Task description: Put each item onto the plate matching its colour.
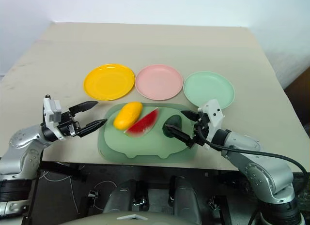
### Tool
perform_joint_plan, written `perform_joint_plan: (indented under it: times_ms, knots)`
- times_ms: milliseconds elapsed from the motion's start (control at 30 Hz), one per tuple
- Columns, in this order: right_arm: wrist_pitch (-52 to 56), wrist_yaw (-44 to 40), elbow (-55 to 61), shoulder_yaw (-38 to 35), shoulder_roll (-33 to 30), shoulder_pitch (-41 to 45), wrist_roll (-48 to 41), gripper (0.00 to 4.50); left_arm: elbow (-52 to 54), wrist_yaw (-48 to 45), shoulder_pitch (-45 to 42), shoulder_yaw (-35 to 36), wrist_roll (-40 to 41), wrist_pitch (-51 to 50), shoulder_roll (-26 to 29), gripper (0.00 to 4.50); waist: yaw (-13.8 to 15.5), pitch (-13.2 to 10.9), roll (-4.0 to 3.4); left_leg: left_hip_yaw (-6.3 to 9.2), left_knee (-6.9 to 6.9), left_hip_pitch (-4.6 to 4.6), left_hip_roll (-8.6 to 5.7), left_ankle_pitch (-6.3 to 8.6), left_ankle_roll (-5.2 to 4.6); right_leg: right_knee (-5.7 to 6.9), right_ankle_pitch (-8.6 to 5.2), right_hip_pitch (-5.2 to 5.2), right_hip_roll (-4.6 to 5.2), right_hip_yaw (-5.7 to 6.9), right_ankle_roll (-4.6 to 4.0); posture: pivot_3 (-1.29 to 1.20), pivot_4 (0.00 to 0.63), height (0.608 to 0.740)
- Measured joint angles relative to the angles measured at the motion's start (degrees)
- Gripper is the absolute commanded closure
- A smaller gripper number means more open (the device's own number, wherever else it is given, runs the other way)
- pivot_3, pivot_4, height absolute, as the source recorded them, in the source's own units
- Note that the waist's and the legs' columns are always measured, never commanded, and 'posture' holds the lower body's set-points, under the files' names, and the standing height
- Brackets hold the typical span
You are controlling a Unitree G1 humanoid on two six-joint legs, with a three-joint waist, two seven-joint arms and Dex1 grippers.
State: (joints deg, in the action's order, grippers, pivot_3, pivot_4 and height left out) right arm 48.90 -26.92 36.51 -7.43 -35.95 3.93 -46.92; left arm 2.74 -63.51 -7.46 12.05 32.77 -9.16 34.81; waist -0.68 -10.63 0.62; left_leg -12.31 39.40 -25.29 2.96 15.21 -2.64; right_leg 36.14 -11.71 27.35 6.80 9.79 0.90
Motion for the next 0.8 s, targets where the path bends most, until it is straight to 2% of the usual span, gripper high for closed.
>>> perform_joint_plan:
  times_ms: [267, 367, 500, 800]
  knots:
    - [6.7, 4.9, 0.5, 0.2, -0.2, 1.6, -3.9, 0.00, 0.0, -0.4, -0.3, -1.9, -0.3, -0.2, -1.2, 0.04, 0.0, 0.0, 0.00, 0.00, 0.00, 0.00, 0.01, 0.00, 0.00, 0.01, 0.00, 0.00, -0.01, 0.00, 0.01, 0.00, 0.150, 0.696]
    - [8.5, 7.4, 0.1, 2.6, 0.0, 2.0, -2.2, 0.00, -0.6, -0.8, -0.3, -1.9, -0.3, 0.0, -1.2, 0.04, 0.0, 0.0, 0.00, 0.00, 0.00, 0.00, 0.01, 0.00, 0.00, 0.00, 0.00, 0.00, -0.01, 0.00, 0.01, 0.00, 0.150, 0.696]
    - [10.8, 10.5, -1.9, 6.4, 3.3, 3.9, -0.5, 0.00, -3.1, -1.8, -0.9, -1.5, -0.6, 1.2, -0.3, 0.04, -0.1, 0.0, 0.00, 0.00, 0.00, -0.01, 0.01, 0.00, 0.00, 0.01, 0.00, 0.02, -0.02, 0.01, 0.01, 0.00, 0.150, 0.696]
    - [12.0, 12.1, -6.0, 10.8, 5.8, 8.4, 4.8, 0.00, -3.4, -2.2, -1.3, -1.5, -0.9, 2.0, -0.2, 0.04, -0.1, 0.0, -0.01, -0.02, 0.00, -0.03, 0.01, -0.01, 0.01, 0.02, 0.00, 0.04, -0.02, 0.00, 0.01, 0.00, 0.150, 0.696]
